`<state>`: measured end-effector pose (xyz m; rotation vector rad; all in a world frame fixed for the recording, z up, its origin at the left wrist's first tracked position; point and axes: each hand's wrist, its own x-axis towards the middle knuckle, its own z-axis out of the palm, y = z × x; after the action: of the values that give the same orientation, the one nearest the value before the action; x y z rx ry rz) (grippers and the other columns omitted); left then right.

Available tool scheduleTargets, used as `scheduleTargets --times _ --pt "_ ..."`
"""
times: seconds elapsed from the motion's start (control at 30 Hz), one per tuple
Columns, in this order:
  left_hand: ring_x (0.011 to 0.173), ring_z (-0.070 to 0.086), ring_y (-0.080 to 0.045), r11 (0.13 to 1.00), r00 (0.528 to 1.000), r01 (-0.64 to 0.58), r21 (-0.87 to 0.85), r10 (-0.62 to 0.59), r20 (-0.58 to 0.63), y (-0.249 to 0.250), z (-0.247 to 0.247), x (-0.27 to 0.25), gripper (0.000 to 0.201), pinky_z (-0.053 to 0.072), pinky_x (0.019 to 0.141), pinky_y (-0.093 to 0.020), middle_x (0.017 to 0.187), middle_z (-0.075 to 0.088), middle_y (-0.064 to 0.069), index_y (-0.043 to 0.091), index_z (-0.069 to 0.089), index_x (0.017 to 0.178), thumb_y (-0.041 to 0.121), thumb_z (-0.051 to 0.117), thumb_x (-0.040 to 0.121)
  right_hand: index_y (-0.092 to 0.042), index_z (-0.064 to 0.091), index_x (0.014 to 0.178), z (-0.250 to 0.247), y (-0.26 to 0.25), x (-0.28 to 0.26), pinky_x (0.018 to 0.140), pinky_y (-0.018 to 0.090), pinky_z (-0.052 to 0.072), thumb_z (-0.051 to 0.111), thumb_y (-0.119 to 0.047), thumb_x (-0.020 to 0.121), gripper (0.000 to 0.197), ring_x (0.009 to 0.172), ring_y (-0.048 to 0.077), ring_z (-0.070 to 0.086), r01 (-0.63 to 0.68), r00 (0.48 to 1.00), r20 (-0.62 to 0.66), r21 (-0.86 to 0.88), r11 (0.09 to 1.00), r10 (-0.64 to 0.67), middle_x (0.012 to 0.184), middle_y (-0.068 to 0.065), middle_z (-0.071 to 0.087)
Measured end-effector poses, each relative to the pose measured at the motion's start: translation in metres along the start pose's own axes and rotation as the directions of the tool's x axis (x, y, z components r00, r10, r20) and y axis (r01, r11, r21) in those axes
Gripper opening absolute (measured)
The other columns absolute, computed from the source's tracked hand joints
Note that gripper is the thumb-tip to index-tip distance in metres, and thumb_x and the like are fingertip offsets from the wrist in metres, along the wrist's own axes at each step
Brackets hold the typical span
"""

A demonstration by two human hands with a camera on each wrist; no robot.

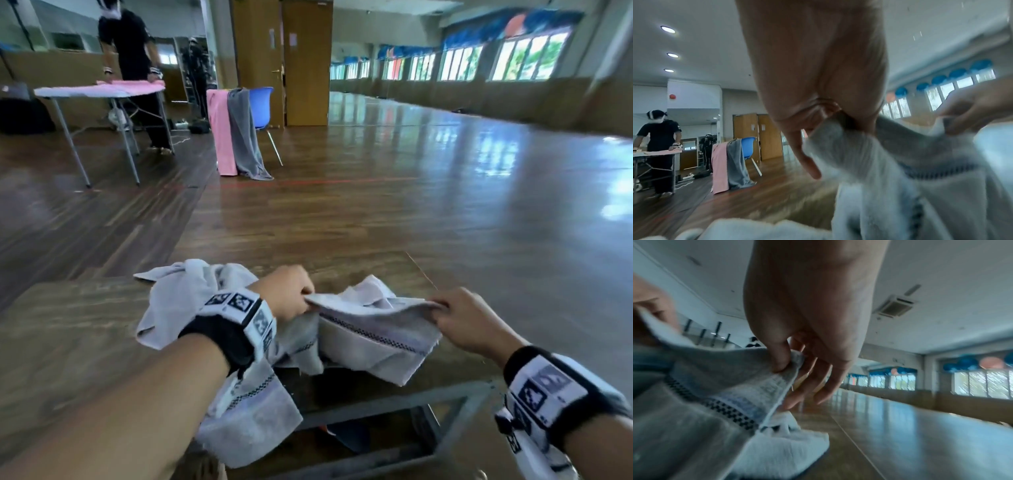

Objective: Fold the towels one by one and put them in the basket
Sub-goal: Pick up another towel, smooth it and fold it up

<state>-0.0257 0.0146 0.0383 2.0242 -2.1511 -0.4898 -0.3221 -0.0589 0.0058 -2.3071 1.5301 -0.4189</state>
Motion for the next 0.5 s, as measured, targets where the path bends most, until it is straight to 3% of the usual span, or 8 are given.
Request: scheduleTargets --times 0.13,0.2,0.33,0.4,0.43,0.5 --pt "0.061 0.04 -0.016 0.983 0.981 0.04 -0.179 -0.004 0.194 -0.012 0.026 0.014 0.042 0.03 0.059 -0.03 0.06 0.047 -0.004 0.016 0.058 0.055 0.043 0.078 0.081 -0.003 0.062 0.068 0.022 0.048 -0.016 0.051 0.024 0.049 0.061 -0.013 0.094 0.028 0.049 0.017 0.066 -0.141 0.988 0.081 0.125 0.982 0.132 0.055 0.007 0.067" --pt "0.057 0.036 -0.015 0.971 0.981 0.046 -0.235 0.001 0.195 -0.009 0.033 0.026 0.048 0.027 0.058 -0.029 0.056 0.041 -0.001 0.019 0.052 0.053 0.05 0.077 0.08 -0.004 0.058 0.065 0.032 0.059 -0.015 0.053 0.028 0.046 0.065 -0.022 0.095 0.036 0.047 0.015 0.058 -0.16 0.986 0.07 0.168 0.973 0.15 0.052 0.001 0.061" --pt "0.048 0.038 -0.006 0.971 0.995 0.062 -0.23 -0.043 0.088 -0.006 0.054 0.056 0.045 0.032 0.055 -0.026 0.05 0.044 0.009 0.021 0.056 0.051 0.043 0.072 0.087 -0.013 0.051 0.058 0.046 0.06 0.003 0.052 0.027 0.033 0.068 -0.03 0.093 0.042 0.05 0.009 0.04 -0.116 0.993 0.002 0.185 0.976 0.118 0.048 -0.009 0.045" --pt "0.063 0.049 -0.009 0.983 0.991 0.064 -0.171 -0.042 0.13 -0.008 0.071 0.065 0.038 0.04 0.065 -0.028 0.07 0.055 0.001 0.015 0.065 0.06 0.037 0.068 0.09 -0.024 0.056 0.055 0.054 0.052 0.012 0.053 0.024 0.033 0.071 -0.035 0.091 0.041 0.054 0.009 0.045 -0.059 0.997 0.064 0.185 0.981 0.048 0.052 -0.009 0.049" --pt "0.072 0.053 -0.014 0.986 0.986 0.07 -0.15 -0.045 0.16 -0.01 0.08 0.069 0.036 0.043 0.071 -0.031 0.08 0.058 -0.005 0.011 0.064 0.064 0.034 0.066 0.091 -0.031 0.059 0.054 0.059 0.047 0.016 0.057 0.023 0.034 0.07 -0.039 0.091 0.04 0.061 0.009 0.049 -0.035 0.994 0.11 0.178 0.983 0.015 0.06 -0.009 0.053" --pt "0.074 0.053 -0.018 0.99 0.981 0.081 -0.12 -0.058 0.186 -0.014 0.095 0.074 0.039 0.042 0.072 -0.034 0.079 0.057 -0.008 0.014 0.05 0.058 0.029 0.061 0.092 -0.035 0.062 0.058 0.072 0.039 0.023 0.072 0.027 0.04 0.065 -0.046 0.093 0.037 0.084 0.018 0.056 -0.02 0.974 0.224 0.159 0.987 -0.017 0.082 -0.005 0.057"
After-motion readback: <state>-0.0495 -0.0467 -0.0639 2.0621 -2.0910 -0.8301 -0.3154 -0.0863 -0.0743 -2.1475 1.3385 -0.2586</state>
